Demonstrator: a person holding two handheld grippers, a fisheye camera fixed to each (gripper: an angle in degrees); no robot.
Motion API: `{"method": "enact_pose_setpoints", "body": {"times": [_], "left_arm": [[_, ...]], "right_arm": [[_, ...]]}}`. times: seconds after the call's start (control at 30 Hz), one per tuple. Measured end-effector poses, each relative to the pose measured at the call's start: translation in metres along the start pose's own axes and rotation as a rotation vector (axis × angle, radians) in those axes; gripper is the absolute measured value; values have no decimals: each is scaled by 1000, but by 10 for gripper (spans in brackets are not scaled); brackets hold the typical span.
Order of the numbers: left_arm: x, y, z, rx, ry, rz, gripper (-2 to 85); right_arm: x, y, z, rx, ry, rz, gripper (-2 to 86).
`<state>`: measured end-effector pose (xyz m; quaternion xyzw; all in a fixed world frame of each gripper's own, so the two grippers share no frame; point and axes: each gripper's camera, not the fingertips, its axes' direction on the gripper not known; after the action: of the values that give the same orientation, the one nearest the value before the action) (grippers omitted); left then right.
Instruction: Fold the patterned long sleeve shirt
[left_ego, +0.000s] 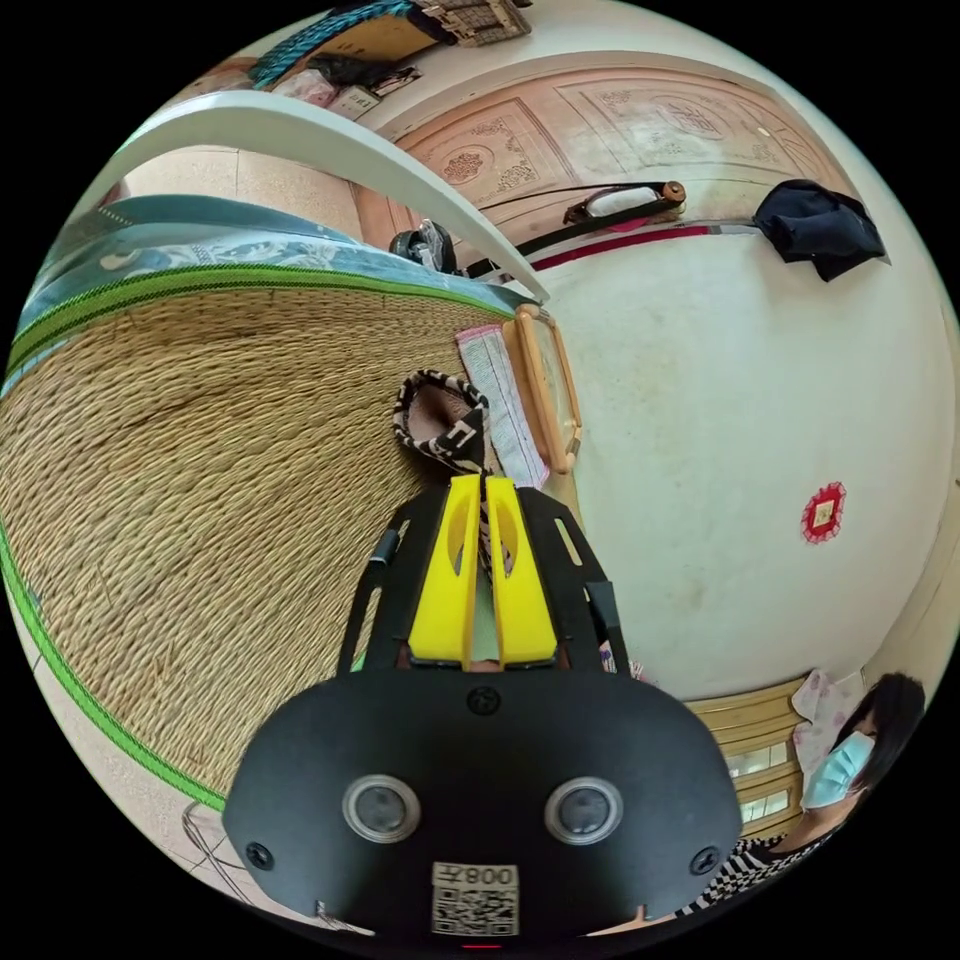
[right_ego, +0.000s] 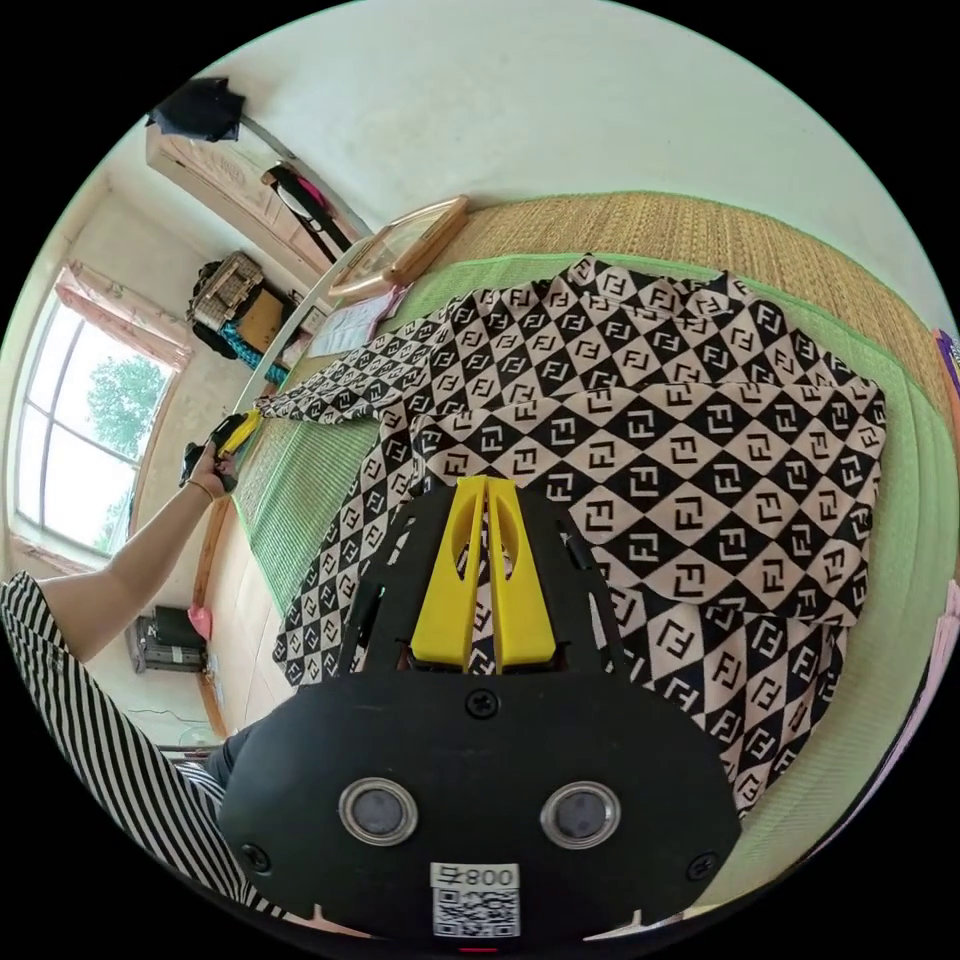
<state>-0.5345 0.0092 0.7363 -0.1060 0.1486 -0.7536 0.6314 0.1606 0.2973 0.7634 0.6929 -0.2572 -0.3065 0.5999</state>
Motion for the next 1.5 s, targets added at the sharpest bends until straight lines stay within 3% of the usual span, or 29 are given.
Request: {"method": "enact_pose_setpoints", "body": {"times": [0.17, 0.4, 0.67, 0.77, 0.93, 1.5], "left_arm": [[15, 7, -4, 0, 8, 39, 8], [97, 23, 36, -101, 175, 282, 7], [240, 158, 172, -518, 324, 796, 7], [245, 241, 227, -700, 270, 919, 7], [213, 339, 286, -912, 139, 960, 7], [206, 420, 324, -886, -12, 1129, 7]], "right_arm": [[-10, -8, 69, -210, 57, -41, 1], [16, -3, 41, -174, 14, -38, 4], [137, 19, -90, 100, -269, 141, 59], [197, 37, -126, 195, -407, 250, 84], [267, 51, -132, 179, -518, 366, 115], [344, 34, -137, 104, -628, 510, 107]]}}
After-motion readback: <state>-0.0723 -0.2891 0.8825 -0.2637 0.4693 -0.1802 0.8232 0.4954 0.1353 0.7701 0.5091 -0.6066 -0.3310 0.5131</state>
